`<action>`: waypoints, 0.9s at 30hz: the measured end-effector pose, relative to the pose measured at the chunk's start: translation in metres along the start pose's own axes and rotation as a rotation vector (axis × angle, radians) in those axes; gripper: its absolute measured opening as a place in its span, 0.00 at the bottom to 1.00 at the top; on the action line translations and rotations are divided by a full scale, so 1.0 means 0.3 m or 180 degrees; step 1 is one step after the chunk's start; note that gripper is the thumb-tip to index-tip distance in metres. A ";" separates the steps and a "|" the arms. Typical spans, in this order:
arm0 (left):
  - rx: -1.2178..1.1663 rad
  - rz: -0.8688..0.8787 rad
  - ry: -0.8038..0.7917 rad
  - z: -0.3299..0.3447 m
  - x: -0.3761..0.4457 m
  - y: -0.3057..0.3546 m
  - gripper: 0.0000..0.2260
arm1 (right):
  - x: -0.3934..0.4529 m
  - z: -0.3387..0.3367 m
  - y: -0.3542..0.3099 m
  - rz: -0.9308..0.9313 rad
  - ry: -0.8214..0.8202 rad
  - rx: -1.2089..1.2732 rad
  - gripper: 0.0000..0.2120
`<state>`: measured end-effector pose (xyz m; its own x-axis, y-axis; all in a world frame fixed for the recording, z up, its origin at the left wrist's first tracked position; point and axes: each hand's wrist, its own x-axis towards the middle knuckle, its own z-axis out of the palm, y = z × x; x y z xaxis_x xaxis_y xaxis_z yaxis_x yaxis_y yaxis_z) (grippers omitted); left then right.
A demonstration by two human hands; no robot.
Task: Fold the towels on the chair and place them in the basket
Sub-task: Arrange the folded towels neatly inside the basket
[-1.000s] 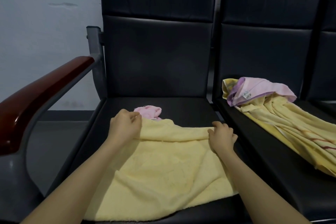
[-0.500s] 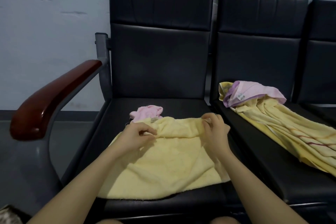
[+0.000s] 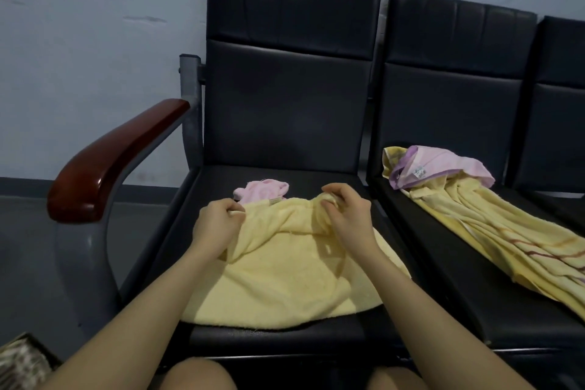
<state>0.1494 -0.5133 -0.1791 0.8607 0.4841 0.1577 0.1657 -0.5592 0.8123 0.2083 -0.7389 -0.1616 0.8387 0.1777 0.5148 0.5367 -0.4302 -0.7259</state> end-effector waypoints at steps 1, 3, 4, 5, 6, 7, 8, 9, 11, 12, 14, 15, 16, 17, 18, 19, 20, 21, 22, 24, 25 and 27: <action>0.0084 -0.0012 0.0029 0.004 0.012 -0.017 0.06 | 0.001 0.015 0.003 0.0002 -0.0055 -0.0035 0.12; 0.0144 0.0061 0.0093 0.013 0.038 -0.032 0.05 | 0.006 0.045 0.009 0.0006 -0.0147 -0.0077 0.11; 0.0139 0.0115 0.0078 0.015 0.050 -0.031 0.04 | 0.008 0.057 0.013 0.0001 -0.0177 -0.0089 0.11; 0.0140 0.0169 0.0035 0.017 0.065 -0.029 0.03 | 0.011 0.067 0.017 -0.0026 -0.0188 -0.0096 0.10; 0.0152 0.0235 -0.0014 0.020 0.081 -0.028 0.03 | 0.014 0.074 0.022 -0.0061 -0.0186 -0.0103 0.10; 0.0173 0.0294 -0.0057 0.025 0.096 -0.027 0.04 | 0.017 0.079 0.026 -0.0089 -0.0185 -0.0117 0.10; 0.0202 0.0334 -0.0114 0.030 0.108 -0.026 0.04 | 0.020 0.083 0.031 -0.0093 -0.0183 -0.0137 0.11; 0.0240 0.0346 -0.0193 0.035 0.116 -0.023 0.04 | 0.022 0.087 0.035 -0.0078 -0.0178 -0.0148 0.12; 0.0336 0.0306 -0.0366 0.051 0.130 -0.028 0.05 | 0.024 0.094 0.047 -0.0033 -0.0141 -0.0122 0.15; 0.0384 0.0299 -0.0420 0.060 0.134 -0.031 0.06 | 0.023 0.095 0.052 -0.0025 -0.0114 -0.0108 0.15; 0.0384 0.0323 -0.0420 0.069 0.133 -0.038 0.05 | 0.021 0.096 0.061 -0.0035 -0.0079 -0.0113 0.15; 0.0342 0.0380 -0.0376 0.069 0.129 -0.040 0.05 | 0.019 0.095 0.062 -0.0030 -0.0077 -0.0129 0.14; 0.0330 0.0495 -0.0281 0.067 0.124 -0.044 0.05 | 0.016 0.093 0.061 -0.0016 -0.0082 -0.0158 0.14; 0.0345 0.0645 -0.0142 0.061 0.118 -0.043 0.05 | 0.014 0.092 0.058 -0.0008 -0.0085 -0.0190 0.14; 0.0373 0.0821 0.0026 0.053 0.112 -0.040 0.04 | 0.012 0.087 0.054 -0.0017 -0.0066 -0.0213 0.14; 0.0364 0.0999 0.0203 0.046 0.110 -0.039 0.04 | 0.011 0.082 0.052 -0.0042 -0.0029 -0.0219 0.13; 0.0304 0.1099 0.0323 0.038 0.111 -0.037 0.04 | 0.010 0.074 0.048 -0.0061 0.0030 -0.0214 0.13; 0.0191 0.1117 0.0374 0.026 0.111 -0.027 0.04 | 0.010 0.062 0.041 -0.0055 0.0091 -0.0201 0.13; 0.0054 0.1102 0.0405 0.011 0.112 -0.012 0.05 | 0.012 0.048 0.032 -0.0016 0.0151 -0.0175 0.13; -0.0130 0.1128 0.0496 -0.025 0.116 0.033 0.06 | 0.020 0.011 0.005 0.0068 0.0270 -0.0122 0.13; -0.0144 0.1162 0.0561 -0.044 0.116 0.060 0.08 | 0.027 -0.012 -0.009 0.0059 0.0347 -0.0116 0.13; -0.0072 0.1190 0.0727 -0.085 0.118 0.114 0.13 | 0.048 -0.062 -0.040 -0.0057 0.0537 -0.0155 0.12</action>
<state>0.1733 -0.4982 -0.1313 0.7306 0.3891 0.5611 -0.1498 -0.7105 0.6876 0.2124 -0.7477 -0.1370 0.7994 0.0363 0.5998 0.5429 -0.4715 -0.6950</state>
